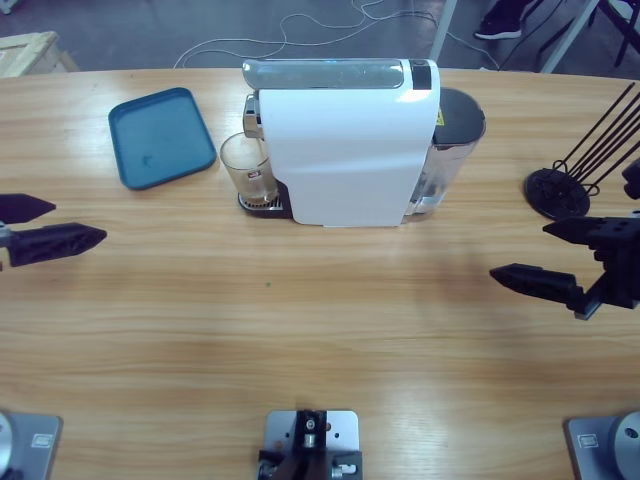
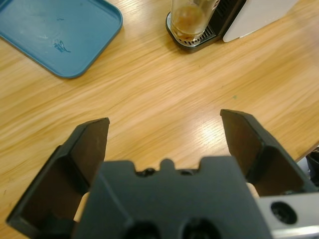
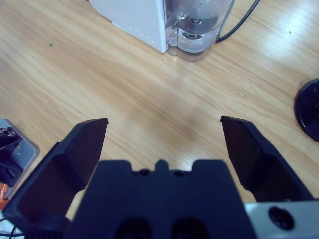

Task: Pour coffee

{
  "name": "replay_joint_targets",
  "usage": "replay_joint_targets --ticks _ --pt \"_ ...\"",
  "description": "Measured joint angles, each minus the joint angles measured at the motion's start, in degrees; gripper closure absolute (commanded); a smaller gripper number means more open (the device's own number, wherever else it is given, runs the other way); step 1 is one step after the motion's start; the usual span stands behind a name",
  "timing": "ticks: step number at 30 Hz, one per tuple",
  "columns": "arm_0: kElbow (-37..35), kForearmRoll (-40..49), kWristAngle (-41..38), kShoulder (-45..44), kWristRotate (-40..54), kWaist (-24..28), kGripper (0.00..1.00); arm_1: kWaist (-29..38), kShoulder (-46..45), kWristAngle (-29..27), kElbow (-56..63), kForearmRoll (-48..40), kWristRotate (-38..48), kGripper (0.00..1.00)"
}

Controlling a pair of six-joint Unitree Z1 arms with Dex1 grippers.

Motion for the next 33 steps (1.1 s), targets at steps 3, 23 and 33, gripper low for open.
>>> replay_joint_targets --ticks 3,23,33 --pt "0.0 0.0 0.0 1.0 0.0 0.0 0.018 0.0 0.5 0.0 0.0 0.0 0.0 0.0" --pt "-0.1 -1.7 1.4 7.1 1.1 0.0 0.013 0.0 0.7 0.0 0.0 -0.1 0.0 0.0" --pt "-2.4 -10.6 1.6 8.3 12.0 0.0 0.202 0.0 0.7 0.0 0.0 -0.2 0.0 0.0"
